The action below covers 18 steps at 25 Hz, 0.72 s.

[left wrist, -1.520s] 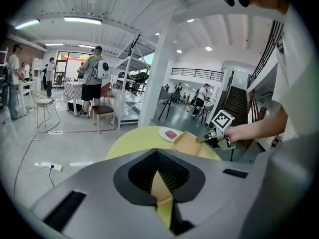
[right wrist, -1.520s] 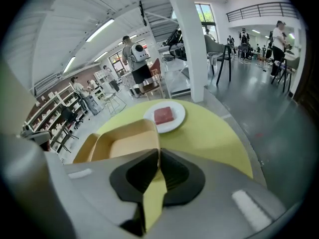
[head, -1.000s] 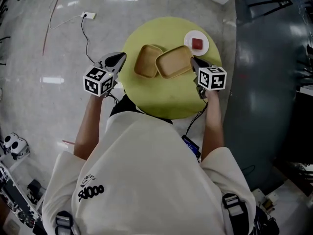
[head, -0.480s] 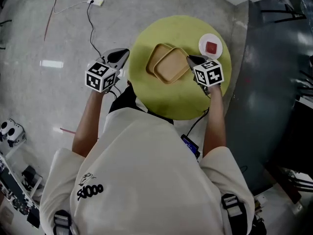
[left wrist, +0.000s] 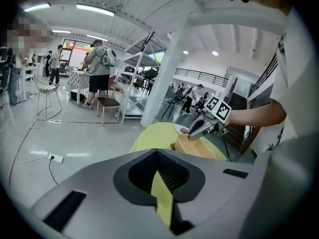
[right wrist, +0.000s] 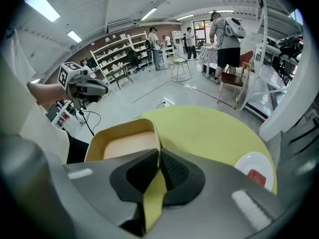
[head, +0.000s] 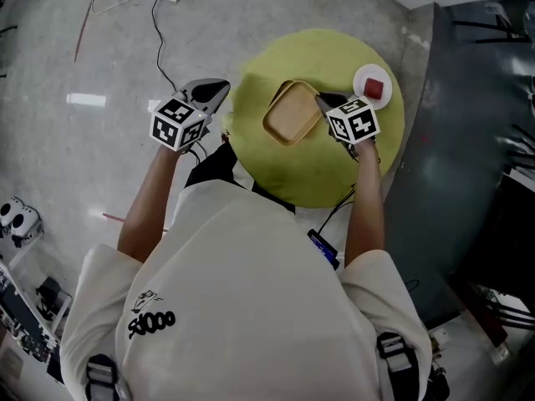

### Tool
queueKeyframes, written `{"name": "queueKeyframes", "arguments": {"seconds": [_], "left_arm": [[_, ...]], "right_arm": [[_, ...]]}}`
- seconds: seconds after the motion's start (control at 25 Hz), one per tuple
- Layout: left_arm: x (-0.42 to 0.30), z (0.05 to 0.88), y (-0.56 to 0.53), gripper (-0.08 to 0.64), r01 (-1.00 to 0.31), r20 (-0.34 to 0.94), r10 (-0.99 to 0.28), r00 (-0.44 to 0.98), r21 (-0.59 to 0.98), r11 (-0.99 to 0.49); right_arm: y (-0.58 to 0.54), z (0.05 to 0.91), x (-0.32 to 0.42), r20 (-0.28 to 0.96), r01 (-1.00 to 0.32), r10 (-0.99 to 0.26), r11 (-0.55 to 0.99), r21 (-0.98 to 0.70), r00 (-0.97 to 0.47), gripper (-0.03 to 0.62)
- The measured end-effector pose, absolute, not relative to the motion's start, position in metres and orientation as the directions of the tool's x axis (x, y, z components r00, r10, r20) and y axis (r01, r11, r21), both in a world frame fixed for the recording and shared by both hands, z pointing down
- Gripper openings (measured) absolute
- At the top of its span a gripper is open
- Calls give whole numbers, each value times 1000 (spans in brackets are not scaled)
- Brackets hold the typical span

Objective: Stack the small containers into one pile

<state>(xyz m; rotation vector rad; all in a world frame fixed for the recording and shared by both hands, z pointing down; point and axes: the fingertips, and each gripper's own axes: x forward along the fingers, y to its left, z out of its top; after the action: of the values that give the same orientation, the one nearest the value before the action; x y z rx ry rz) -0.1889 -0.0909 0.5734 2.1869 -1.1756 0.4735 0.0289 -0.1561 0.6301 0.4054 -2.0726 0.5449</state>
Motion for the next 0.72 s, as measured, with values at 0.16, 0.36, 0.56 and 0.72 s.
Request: {"name": "queueKeyframes", "arguments": {"seconds": [0.16, 0.36, 0.56, 0.72], "left_arm": [[-190, 577, -91, 6, -822, 569, -596, 567, 345, -453], [-183, 580, -90, 6, -802, 571, -568, 593, 353, -482], [-181, 581, -89, 6, -794, 572, -557, 602, 357, -492], [-185, 582, -89, 6, -797, 576, -557, 599, 358, -487]], "right_arm": [[-155, 631, 22, 860, -409, -49, 892, -191, -508, 28], [-154, 633, 13, 857, -371, -52, 914, -166, -512, 30], [-154, 649, 15, 868, -415, -75, 896, -157, -490, 40], [-155, 658, 17, 874, -451, -107, 882, -137, -474, 44]]}}
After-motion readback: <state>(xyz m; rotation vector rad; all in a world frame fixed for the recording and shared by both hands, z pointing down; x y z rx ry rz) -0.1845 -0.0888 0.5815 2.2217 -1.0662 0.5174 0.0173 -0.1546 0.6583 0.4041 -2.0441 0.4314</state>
